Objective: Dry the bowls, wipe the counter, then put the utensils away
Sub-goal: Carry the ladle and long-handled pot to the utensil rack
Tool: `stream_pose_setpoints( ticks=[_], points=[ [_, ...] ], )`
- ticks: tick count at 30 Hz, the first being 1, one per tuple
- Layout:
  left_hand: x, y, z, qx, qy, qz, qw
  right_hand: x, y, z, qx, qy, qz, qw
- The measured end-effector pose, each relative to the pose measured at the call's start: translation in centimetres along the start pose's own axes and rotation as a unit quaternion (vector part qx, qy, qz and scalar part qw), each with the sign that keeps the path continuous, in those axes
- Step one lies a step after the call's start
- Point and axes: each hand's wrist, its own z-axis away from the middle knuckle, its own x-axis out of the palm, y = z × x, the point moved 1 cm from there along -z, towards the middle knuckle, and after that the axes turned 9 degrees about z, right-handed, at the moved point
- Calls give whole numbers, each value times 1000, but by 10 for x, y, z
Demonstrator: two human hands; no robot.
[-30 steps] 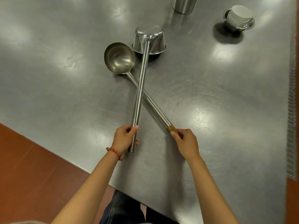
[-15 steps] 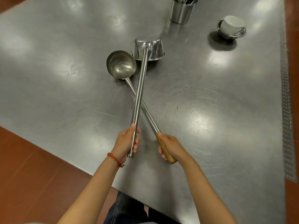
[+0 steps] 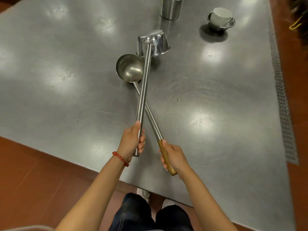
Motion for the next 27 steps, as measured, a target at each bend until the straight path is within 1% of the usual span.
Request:
stream_pose_setpoints(
  ticks=[8,15,21,27],
  points=[
    [28,-2,39,42,-31,-24,998,-27,46,53,0,70,-62,996],
    [70,-42,89,19,-72,-20,997,-74,107,118,9,142,-145,979],
    [117,-78,120,-7,-130,-52,990,-116,155,165,15,226,-217,950],
    [163,-101,130,-32,-207,-109,972,-142,184,200,26,308,-283,908]
  ],
)
